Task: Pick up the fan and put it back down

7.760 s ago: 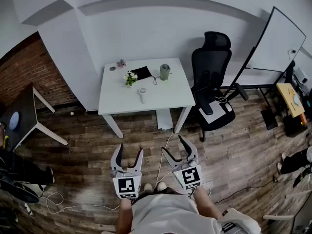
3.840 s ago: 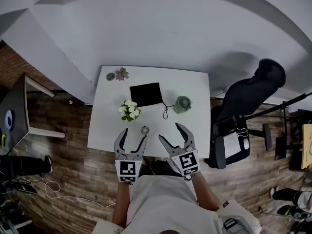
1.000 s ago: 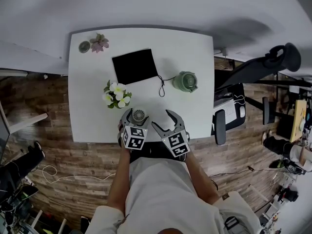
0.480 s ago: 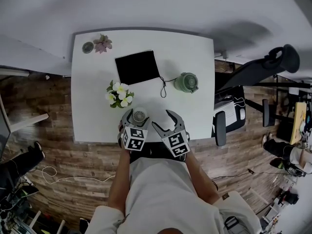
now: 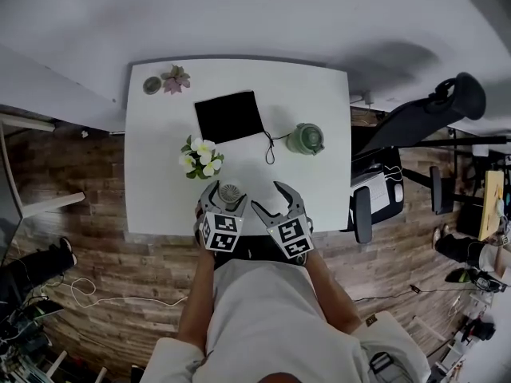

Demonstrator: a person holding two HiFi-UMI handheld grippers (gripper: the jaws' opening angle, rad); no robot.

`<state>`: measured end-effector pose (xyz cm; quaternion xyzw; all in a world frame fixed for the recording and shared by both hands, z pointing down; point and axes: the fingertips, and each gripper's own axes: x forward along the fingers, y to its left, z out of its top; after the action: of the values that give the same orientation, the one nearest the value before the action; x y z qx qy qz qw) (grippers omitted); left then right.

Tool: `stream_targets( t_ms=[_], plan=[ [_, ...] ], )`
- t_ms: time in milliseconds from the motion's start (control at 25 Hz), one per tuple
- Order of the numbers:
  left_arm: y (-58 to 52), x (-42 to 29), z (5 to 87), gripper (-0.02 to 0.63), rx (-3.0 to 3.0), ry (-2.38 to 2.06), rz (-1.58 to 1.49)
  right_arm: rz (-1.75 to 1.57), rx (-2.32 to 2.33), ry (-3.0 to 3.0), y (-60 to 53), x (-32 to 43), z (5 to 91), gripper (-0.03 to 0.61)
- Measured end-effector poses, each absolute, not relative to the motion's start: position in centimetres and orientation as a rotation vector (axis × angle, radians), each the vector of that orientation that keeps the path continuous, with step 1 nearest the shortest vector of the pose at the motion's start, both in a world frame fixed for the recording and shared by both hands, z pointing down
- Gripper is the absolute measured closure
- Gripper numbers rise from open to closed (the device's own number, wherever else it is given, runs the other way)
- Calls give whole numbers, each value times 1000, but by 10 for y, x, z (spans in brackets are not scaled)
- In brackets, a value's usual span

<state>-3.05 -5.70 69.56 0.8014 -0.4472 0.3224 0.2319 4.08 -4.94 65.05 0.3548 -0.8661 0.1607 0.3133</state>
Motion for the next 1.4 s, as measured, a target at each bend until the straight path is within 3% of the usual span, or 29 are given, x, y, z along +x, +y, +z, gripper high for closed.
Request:
stream_targets(
  t_ms=[1400],
  plan=[
    [-81,-54,472,255,2506,-1652,495,38,1147,-2548,-84,45,471,272]
  ],
)
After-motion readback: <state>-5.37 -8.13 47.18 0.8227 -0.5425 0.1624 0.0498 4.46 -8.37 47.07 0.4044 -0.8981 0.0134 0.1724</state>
